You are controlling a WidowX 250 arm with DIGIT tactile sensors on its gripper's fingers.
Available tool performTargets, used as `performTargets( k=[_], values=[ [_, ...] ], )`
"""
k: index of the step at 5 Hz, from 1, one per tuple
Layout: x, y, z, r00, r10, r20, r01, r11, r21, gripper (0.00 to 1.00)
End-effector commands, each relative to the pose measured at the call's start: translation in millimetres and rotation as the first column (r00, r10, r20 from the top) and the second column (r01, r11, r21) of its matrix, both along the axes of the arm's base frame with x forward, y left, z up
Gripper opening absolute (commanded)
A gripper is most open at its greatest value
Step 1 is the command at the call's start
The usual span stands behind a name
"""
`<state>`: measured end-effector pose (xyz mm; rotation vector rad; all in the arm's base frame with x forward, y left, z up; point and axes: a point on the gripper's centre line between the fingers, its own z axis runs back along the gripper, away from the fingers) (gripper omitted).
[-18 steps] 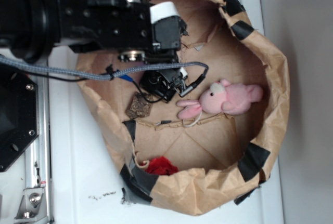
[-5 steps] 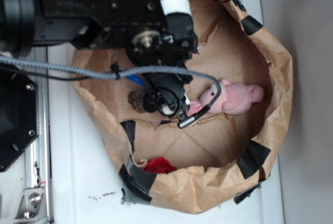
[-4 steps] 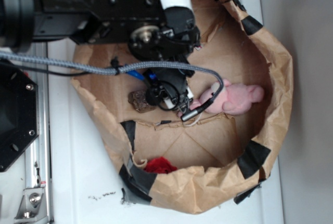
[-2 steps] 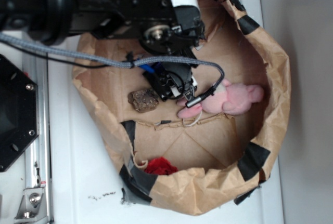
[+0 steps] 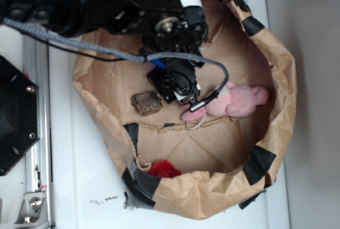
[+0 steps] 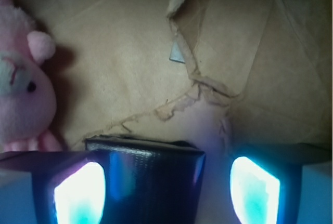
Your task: Grab the black box.
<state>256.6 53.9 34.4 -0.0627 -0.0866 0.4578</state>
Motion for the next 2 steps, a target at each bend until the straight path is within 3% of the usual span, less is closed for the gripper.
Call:
performTargets(
  k=[1,2],
  values=[
    [-9.1,3.3,14.2,1.0,-0.023,-0.021,0.022,0.999,-0.043,1.0],
    [-14.1,-13.7,14.8,0.998,-0.05,-0.025,0.048,0.996,-0.078,1.0]
  ],
)
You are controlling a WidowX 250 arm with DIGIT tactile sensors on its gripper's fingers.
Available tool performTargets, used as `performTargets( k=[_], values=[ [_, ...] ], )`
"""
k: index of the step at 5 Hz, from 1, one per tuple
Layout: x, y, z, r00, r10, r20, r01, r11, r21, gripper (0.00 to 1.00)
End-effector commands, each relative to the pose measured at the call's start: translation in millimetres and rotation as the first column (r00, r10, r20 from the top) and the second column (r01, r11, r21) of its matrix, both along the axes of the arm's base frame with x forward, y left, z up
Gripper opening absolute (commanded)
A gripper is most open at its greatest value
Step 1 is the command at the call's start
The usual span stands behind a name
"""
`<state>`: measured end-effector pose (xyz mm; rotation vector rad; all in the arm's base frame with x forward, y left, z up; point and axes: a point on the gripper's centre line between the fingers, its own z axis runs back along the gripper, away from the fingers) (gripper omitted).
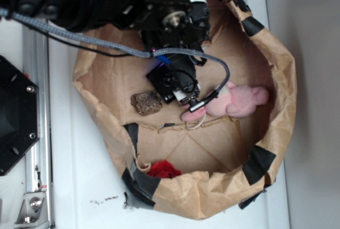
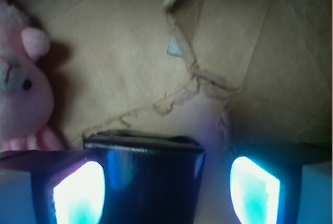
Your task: Grab the black box.
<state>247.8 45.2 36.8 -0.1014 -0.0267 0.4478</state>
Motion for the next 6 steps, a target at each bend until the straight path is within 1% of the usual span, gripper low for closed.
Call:
performTargets(
  k=[1,3,4,5,6],
  values=[
    [-4.3,-13.9,12.2,0.999,-0.032,0.029,0.033,0.999,-0.037,1.0],
    [-8.5,-19.6,6.7,0.999,-0.034,0.038,0.036,0.999,-0.041,1.0],
    [-5.1,-21.2,2.4,0.999,-0.017,0.044,0.019,0.999,-0.04,1.0],
    [0.8,-21.4,2.8,0.998,0.036,0.055,-0.034,0.999,-0.037,0.0],
    [4.5,-22.2,5.0,0.997,0.048,0.061,-0.045,0.998,-0.044,0.0]
  ],
)
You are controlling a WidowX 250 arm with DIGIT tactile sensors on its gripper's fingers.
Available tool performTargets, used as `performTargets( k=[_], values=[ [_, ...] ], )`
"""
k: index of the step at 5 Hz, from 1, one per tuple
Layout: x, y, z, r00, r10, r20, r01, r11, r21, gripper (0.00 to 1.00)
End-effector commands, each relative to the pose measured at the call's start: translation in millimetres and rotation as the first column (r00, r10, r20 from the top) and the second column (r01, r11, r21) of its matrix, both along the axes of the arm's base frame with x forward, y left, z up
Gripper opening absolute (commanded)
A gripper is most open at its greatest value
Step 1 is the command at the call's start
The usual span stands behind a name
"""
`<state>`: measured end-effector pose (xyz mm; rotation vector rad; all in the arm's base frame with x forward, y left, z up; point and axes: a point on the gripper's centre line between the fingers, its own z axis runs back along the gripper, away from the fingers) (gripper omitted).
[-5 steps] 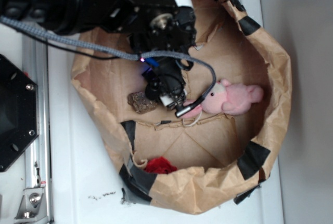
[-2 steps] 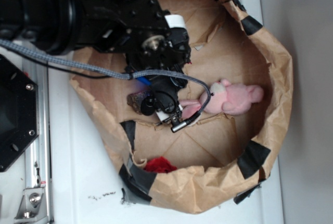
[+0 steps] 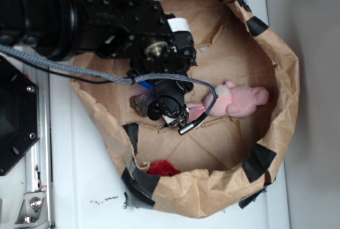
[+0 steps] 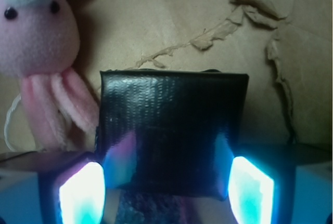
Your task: Grab the black box.
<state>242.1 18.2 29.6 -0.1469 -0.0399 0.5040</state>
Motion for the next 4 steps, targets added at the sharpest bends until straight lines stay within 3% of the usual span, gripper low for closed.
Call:
performTargets(
  k=[1,3,4],
  values=[
    [11.7,5.4,13.6,0.999,-0.003,0.046,0.003,1.0,0.0,0.0],
    [11.3,8.8,33.8,0.998,0.022,0.066,-0.02,1.0,-0.018,0.0],
    [18.4,15.0,71.8,0.995,0.068,0.078,-0.066,0.997,-0.033,0.0]
  ],
)
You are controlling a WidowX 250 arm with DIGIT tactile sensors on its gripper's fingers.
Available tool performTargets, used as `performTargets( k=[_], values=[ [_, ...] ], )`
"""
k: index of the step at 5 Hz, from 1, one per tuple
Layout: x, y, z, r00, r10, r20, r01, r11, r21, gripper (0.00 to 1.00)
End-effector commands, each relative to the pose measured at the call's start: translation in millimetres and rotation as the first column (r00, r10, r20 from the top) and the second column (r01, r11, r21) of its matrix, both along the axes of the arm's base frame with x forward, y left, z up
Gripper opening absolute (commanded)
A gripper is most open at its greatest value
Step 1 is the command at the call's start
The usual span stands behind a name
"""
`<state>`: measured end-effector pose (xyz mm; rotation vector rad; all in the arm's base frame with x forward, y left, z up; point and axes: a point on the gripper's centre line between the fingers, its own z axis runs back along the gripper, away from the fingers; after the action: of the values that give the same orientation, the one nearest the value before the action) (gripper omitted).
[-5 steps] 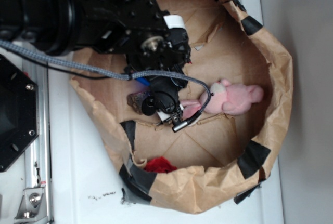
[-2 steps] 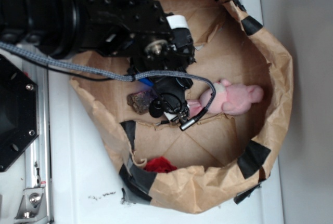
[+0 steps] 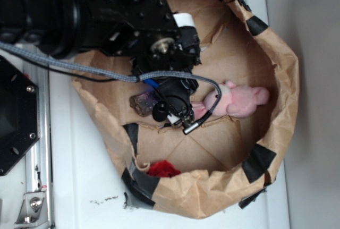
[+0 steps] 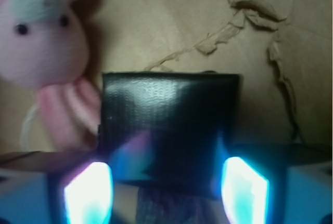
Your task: Grab the black box.
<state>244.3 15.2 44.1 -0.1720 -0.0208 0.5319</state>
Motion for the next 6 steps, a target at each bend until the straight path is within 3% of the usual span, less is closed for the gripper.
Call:
performTargets(
  k=[1,2,3,4,6],
  values=[
    [18.1,25.1,102.4,0.984,0.072,0.166,-0.07,0.997,-0.018,0.0],
    [33.8,21.9,130.4,0.986,0.062,0.156,-0.053,0.997,-0.059,0.0],
    [36.1,19.9,124.9,0.988,0.052,0.147,-0.047,0.998,-0.036,0.0],
    [40.5,23.3,107.0,0.99,0.027,0.141,-0.029,0.999,0.016,1.0],
    [29.5,45.0,58.2,0.993,-0.025,0.113,0.012,0.993,0.12,1.0]
  ],
)
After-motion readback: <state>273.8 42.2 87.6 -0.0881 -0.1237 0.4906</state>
